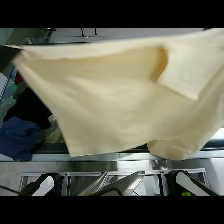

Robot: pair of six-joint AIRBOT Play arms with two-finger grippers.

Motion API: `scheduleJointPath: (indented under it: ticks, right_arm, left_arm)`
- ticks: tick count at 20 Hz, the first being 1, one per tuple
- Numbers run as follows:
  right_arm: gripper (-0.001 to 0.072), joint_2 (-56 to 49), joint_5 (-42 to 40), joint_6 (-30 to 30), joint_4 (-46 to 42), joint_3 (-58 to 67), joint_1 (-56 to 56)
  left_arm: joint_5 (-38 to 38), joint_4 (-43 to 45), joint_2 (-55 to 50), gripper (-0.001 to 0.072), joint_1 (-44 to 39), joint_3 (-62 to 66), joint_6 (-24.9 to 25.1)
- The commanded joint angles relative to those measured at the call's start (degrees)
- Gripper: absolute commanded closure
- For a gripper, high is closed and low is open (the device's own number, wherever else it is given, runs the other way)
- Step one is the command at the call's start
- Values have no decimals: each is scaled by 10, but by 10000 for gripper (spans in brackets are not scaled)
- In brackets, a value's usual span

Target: Fold the shirts.

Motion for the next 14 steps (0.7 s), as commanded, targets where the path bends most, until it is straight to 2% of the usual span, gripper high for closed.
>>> scheduleJointPath:
  ticks: [1,3,5,7,11,14]
  right_arm:
    - [692,-123,3,-43,-12,-94,69]
    - [692,-207,-33,-63,-27,-113,95]
    - [692,-282,-87,-57,-14,-112,97]
    - [692,-339,-107,-50,14,-108,94]
    - [692,-408,-117,-34,14,-47,86]
    - [692,-415,-116,-32,13,-8,79]
  left_arm:
    - [69,145,-149,692,-136,-24,20]
    - [75,181,-260,692,-170,20,10]
    - [71,191,-367,692,-186,91,-30]
    - [57,191,-449,692,-186,165,-62]
    - [52,192,-522,691,-174,275,-97]
    - [56,236,-516,692,-171,285,-97]
